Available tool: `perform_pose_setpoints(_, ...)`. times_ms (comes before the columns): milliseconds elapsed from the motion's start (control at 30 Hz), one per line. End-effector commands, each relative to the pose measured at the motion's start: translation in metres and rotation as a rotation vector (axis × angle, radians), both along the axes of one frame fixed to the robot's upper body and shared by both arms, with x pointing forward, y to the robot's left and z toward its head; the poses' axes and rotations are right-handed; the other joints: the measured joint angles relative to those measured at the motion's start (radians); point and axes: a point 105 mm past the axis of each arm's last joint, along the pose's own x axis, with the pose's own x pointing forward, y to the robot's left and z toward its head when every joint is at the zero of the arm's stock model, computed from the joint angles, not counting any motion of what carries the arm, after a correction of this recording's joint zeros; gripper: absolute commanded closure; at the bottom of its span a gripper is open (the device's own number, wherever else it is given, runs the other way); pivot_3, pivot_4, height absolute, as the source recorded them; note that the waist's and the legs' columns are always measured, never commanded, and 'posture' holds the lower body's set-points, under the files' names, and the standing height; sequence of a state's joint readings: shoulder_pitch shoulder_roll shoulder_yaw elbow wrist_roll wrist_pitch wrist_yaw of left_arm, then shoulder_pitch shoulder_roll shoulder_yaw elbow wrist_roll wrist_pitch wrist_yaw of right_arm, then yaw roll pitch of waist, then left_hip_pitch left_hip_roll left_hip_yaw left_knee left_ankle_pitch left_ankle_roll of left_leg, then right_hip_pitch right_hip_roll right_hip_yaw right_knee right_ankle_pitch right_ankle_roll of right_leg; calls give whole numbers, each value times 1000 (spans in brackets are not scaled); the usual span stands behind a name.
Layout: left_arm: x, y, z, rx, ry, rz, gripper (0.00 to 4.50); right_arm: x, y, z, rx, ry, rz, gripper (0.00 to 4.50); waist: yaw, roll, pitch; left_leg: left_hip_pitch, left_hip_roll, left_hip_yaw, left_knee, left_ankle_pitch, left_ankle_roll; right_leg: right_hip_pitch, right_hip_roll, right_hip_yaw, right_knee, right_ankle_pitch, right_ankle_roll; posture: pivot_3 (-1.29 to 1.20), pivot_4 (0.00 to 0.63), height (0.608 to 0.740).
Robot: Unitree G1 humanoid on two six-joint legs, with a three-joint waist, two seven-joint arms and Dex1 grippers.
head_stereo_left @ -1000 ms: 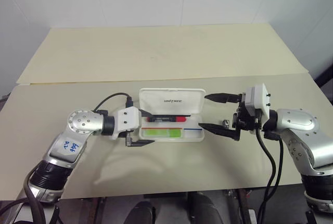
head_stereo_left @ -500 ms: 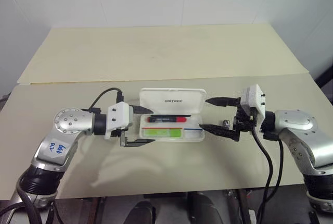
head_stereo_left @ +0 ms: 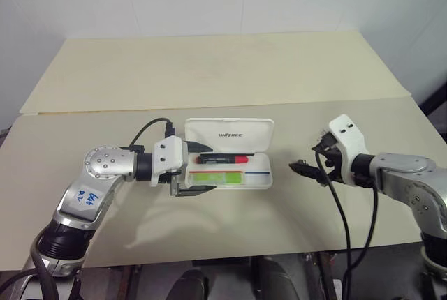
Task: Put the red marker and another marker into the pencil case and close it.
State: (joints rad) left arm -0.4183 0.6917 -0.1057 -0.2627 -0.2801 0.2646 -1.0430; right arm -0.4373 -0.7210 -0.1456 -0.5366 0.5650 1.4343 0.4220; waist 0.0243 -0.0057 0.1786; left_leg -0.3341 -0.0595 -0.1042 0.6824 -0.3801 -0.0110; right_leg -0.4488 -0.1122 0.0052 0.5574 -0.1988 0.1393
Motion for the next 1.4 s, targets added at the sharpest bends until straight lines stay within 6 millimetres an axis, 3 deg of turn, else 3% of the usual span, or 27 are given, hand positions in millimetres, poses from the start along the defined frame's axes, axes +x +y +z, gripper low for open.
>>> perform_pose_setpoints(33, -2, -2, 7, -6, -29, -9, 35, 0, -3, 10, 9, -27, -124, 0, 0, 0, 0, 0, 0, 0, 0, 0, 0, 0, 0, 0, 0, 0, 0, 0, 150, 740)
perform_pose_setpoints(400, -3, 0, 7, -8, -21, -3, 35, 7, -4, -3, 26, -36, -278, 0, -3, 0, 0, -1, -1, 1, 0, 0, 0, -2, 0, 0, 0, 0, 0, 0, 150, 740)
perform_pose_setpoints(1033, -5, 2, 11, -6, -24, 24, 35, 8, 1, -27, 26, 31, -351, 0, -3, 0, 0, -1, 0, 1, 0, 0, 1, -2, 0, 0, 1, 0, 0, 0, 150, 740)
perform_pose_setpoints(1133, -5, 2, 12, -3, -25, 30, 0, 9, 1, -31, 21, 45, -361, 608, -4, 0, 0, -1, -1, 1, 0, 0, 1, -2, 0, 0, 1, 0, 0, 0, 150, 740)
perform_pose_setpoints(1400, -4, 3, 15, -3, -34, 50, 0, 9, 0, -38, 1, 75, -355, 3430, -2, 0, 0, 0, -1, 1, 0, 0, 1, -1, 0, 0, 1, 0, 0, 0, 150, 740)
